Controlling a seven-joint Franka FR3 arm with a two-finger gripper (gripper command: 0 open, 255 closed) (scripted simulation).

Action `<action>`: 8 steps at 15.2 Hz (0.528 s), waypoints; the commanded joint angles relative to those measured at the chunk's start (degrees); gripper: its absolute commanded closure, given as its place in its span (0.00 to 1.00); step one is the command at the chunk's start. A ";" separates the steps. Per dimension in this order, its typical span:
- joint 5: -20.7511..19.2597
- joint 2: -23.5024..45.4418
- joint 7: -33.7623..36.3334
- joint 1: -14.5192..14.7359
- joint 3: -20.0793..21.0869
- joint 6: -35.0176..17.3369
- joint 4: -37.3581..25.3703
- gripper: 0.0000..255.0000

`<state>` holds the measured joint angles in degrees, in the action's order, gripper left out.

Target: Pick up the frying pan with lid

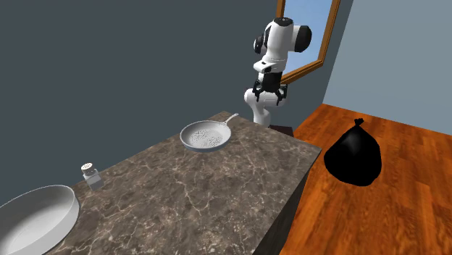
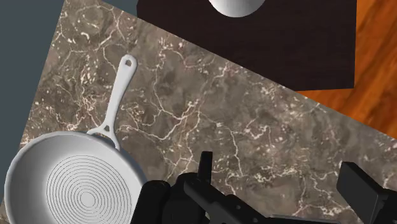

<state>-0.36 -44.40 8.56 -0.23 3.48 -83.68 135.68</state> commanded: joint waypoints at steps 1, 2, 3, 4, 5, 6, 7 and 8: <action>0.00 0.00 0.00 0.00 0.00 0.00 0.00 0.00; -0.82 0.08 -0.44 -0.69 -0.91 -0.71 0.92 0.00; -1.66 0.20 -0.88 -1.40 -1.83 -1.43 1.81 0.00; -2.51 0.37 -1.31 -2.12 -2.76 -2.17 2.65 0.00; -3.37 0.58 -1.73 -2.86 -3.69 -2.93 3.44 0.00; -4.25 0.84 -2.14 -3.60 -4.64 -3.70 4.20 0.00; -5.13 1.15 -2.55 -4.37 -5.59 -4.49 4.90 0.00; -6.02 1.51 -2.95 -5.14 -6.55 -5.29 5.57 0.00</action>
<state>-5.36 -43.53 6.10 -4.54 -2.01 -87.87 140.58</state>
